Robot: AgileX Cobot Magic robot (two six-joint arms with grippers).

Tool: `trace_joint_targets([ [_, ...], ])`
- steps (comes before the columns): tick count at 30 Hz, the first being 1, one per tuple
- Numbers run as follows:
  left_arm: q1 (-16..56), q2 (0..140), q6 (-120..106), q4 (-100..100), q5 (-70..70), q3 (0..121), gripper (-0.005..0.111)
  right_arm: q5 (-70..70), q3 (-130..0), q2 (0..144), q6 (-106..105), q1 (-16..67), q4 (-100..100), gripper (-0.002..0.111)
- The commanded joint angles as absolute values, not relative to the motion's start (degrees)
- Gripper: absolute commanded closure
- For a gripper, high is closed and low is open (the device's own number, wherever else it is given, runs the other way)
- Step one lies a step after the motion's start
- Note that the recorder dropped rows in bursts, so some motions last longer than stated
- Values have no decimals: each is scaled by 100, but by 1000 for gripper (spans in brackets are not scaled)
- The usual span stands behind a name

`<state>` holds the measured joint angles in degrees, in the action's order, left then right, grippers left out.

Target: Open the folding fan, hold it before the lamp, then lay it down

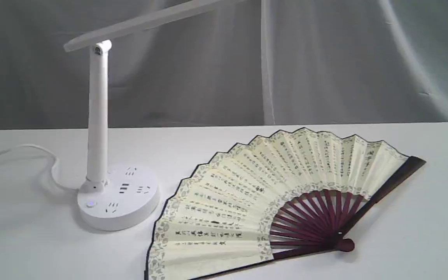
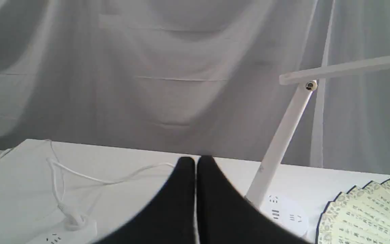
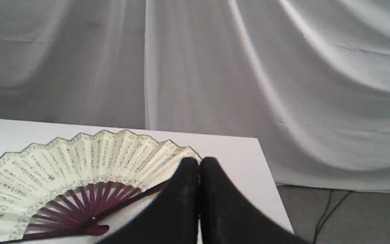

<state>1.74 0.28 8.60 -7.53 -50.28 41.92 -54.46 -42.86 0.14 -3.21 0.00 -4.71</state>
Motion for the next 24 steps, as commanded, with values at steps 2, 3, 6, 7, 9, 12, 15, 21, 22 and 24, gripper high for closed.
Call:
trace_joint_targets([
  [2, 161, 0, 719, -536, -4888, 4218, 107, -5534, -4209, 0, -341, 0, -542, 108],
  [3, 161, 0, 719, -501, -4800, 4218, 107, -5482, -4199, 0, -341, 0, -557, 108],
  [6, 161, 0, 740, -460, -4306, 4017, 107, -5030, -3967, 0, -311, 0, -557, 108],
  [7, 161, 0, 738, -460, -4016, 3839, 107, -4811, -3847, 0, -268, 0, -542, 108],
  [9, 161, 0, 721, -485, -3517, 3495, 107, -4372, -3594, 0, -232, 0, -459, 108],
  [12, 161, 0, 721, -485, -2696, 2913, 107, -3641, -3174, 0, -231, 0, -401, 108],
  [15, 161, 0, 745, -485, -1932, 2292, 107, -2657, -2660, 0, -231, 0, -401, 108],
  [21, 161, 0, 757, -416, -469, 1314, 107, -1332, -1736, 0, -231, 0, -379, 108],
  [22, 161, 0, 757, -416, -382, 1188, 107, -1162, -1577, 0, -231, 0, -379, 108],
  [24, 161, 0, 757, -416, -200, 942, 107, -967, -1309, 0, -231, 0, -379, 108],
])
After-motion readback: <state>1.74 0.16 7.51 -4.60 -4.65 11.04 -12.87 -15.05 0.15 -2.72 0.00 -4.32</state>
